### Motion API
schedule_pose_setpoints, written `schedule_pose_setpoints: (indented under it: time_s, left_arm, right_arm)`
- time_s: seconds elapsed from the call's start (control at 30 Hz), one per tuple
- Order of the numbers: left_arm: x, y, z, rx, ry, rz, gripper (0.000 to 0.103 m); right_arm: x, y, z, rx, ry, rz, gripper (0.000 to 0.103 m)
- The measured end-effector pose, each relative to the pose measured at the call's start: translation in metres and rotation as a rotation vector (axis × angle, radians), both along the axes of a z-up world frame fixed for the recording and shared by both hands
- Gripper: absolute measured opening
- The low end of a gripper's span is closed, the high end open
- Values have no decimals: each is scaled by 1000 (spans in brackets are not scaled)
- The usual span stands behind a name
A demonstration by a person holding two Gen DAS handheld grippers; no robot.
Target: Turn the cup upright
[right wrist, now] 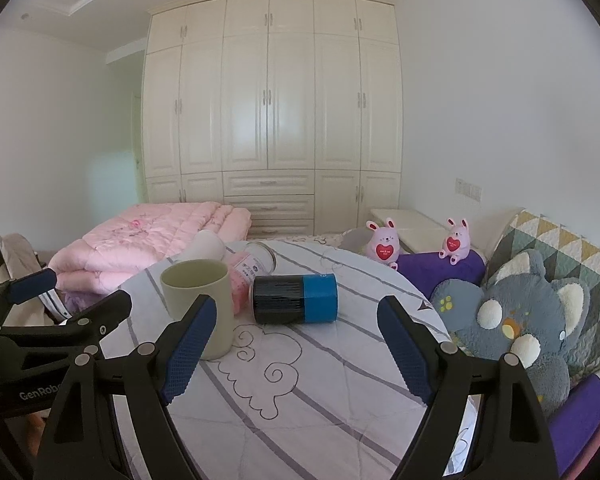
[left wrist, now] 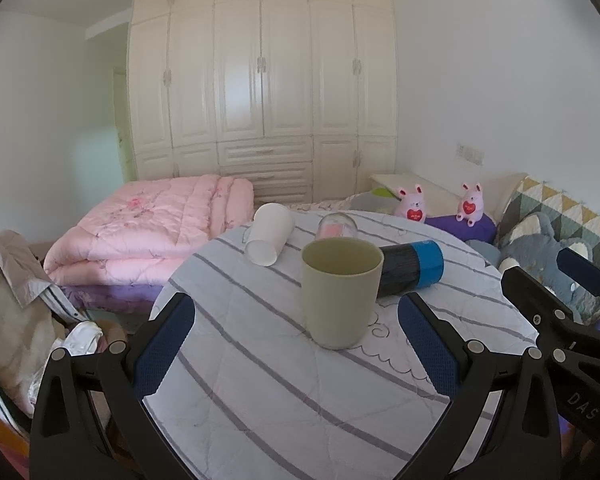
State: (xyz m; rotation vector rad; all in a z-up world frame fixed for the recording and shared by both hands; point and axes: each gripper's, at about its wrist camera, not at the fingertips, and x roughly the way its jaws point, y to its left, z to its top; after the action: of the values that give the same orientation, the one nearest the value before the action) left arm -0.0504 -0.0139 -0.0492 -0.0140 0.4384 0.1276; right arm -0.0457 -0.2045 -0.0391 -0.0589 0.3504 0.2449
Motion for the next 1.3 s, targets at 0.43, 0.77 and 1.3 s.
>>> schedule_pose_setpoints:
  time_s: [0.43,0.77,1.3]
  left_arm:
    - [19,-3,4,3,1,-26,103]
    - [23,-6,7,10,-7,-23,103]
    - [32,-8,3,19,6,-12,103]
  right_arm:
    - [9,-4,1,-2,-1,-14,84]
    - [19,-6,3,-1,-2,-19,84]
    - [29,-9,-2,-7,19,-25,84]
